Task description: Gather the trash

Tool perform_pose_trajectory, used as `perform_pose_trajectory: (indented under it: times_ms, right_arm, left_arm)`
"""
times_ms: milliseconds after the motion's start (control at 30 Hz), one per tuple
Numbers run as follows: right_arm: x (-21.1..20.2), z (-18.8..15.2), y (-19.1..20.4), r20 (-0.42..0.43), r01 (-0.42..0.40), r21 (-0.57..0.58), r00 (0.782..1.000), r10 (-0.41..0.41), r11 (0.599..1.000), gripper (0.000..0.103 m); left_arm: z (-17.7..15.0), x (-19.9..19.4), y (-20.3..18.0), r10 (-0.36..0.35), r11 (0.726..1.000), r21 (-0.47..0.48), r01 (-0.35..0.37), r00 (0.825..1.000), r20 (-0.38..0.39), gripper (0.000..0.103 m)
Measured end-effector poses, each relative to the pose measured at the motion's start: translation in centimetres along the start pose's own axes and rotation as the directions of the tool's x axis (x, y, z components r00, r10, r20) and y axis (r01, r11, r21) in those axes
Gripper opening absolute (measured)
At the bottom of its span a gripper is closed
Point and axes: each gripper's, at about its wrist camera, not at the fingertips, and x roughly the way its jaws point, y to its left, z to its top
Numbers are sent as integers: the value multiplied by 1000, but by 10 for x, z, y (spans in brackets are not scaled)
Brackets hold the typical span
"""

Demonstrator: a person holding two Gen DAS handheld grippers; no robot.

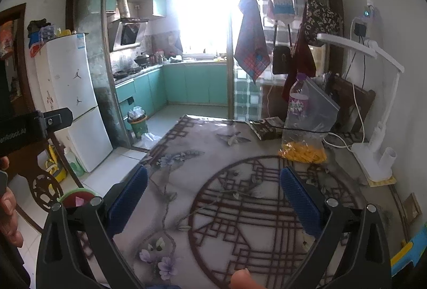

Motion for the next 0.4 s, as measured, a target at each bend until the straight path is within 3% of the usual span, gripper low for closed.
perform_pose_trajectory:
  times_ms: [167,267,333,400]
  right_arm:
    - [20,-13,-21,-55,42,23,998,-41,999,96]
    - [42,-34,-50,-137,121,49,984,-114,991,96]
    - [60,-59,-82,-212,202,67,960,-184,977,96]
    - [76,-86,-115,-286,282,80,925,-249,956,96]
  left_arm:
    - [-15,30,-16,-12,997,69,15,999,-43,98]
    - [-42,77,-23,-39,989,135,59,988,-149,98]
    - [-77,121,-23,-32,983,168,80,961,-275,98]
    - [-105,155,-20,-49,985,133,107,924,-378,98]
